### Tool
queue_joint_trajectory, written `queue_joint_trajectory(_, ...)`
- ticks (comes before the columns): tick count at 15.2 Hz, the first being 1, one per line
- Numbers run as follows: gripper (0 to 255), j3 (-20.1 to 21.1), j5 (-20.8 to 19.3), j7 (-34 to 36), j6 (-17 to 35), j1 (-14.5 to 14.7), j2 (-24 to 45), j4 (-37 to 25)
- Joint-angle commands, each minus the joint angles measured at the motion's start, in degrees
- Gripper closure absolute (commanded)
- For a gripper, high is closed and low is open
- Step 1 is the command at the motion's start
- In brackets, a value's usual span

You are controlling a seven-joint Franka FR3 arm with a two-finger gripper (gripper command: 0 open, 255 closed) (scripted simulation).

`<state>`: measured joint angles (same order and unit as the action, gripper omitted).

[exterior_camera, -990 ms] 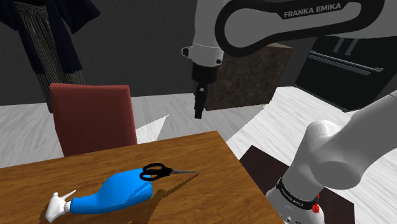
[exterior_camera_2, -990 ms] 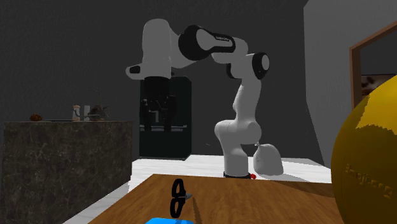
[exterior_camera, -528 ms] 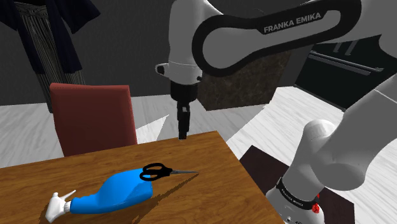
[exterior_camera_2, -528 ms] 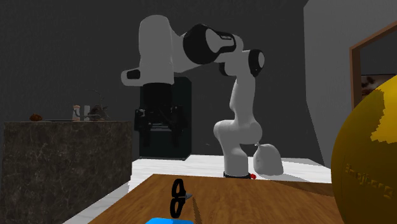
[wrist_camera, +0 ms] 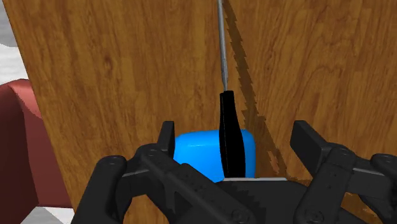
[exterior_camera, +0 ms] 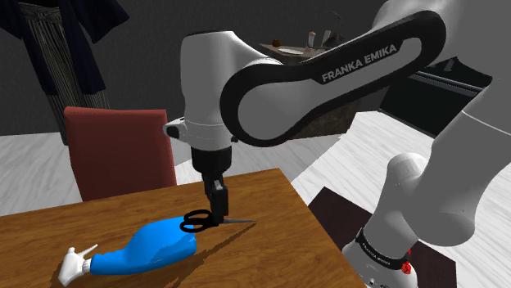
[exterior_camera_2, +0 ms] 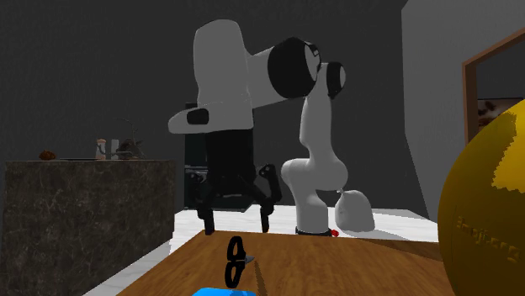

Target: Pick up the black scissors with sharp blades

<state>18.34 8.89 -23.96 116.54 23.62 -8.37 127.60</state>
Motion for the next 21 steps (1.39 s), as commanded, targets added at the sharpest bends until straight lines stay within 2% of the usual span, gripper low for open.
queue_joint_trajectory(1, 0, 0.54, 0.05, -0.63, 1.03, 0.53, 1.26, -0.12)
queue_joint_trajectory(9, 0, 0.87, -0.32, -0.61, 6.21, 0.61, 3.64, 2.75)
queue_joint_trajectory(10, 255, 0.85, -0.31, -0.63, 6.16, 0.60, 3.60, 2.75)
queue_joint_trajectory(19, 255, 0.87, -0.32, -0.61, 6.21, 0.61, 3.65, 2.75)
queue_joint_trajectory(21, 255, 0.78, -0.18, -0.63, 4.63, 0.58, 2.85, 1.94)
